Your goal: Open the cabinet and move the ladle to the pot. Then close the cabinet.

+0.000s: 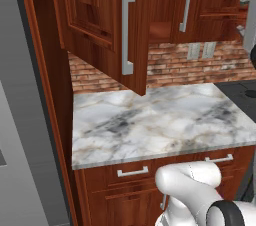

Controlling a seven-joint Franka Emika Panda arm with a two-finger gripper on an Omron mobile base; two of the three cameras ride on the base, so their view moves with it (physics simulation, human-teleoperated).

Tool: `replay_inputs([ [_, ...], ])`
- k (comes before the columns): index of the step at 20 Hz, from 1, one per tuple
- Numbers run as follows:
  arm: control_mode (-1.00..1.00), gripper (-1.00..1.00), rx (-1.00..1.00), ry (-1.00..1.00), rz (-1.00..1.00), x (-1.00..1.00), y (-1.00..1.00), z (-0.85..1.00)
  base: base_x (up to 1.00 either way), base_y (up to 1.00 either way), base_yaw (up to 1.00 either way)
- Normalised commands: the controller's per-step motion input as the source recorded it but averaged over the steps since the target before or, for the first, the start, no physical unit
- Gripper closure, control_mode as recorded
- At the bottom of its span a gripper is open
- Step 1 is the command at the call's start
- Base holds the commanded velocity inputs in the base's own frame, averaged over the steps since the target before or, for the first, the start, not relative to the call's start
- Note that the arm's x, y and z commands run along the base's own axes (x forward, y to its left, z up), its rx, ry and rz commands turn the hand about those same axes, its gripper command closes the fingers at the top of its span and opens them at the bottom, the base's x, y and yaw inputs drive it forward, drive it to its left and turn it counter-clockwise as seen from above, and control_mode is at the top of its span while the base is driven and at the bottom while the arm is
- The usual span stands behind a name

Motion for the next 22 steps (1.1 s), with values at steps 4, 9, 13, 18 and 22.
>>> replay_inputs([
  [4, -1.00, -1.00, -0.02, 0.00, 0.00, -0.48, 0.58, 0.00, 0.00, 0.00, 0.00],
  [9, -1.00, -1.00, 0.00, 0.00, 0.00, -0.42, 0.57, 0.00, 0.00, 0.00, 0.00],
  [13, -1.00, -1.00, 0.00, 0.00, 0.00, -0.29, 0.61, -0.02, 0.00, 0.00, 0.00],
  [18, -1.00, -1.00, 0.00, 0.00, 0.00, -0.25, 0.59, -0.14, 0.00, 0.00, 0.00],
  [22, -1.00, -1.00, 0.00, 0.00, 0.00, -0.25, 0.57, -0.18, 0.00, 0.00, 0.00],
])
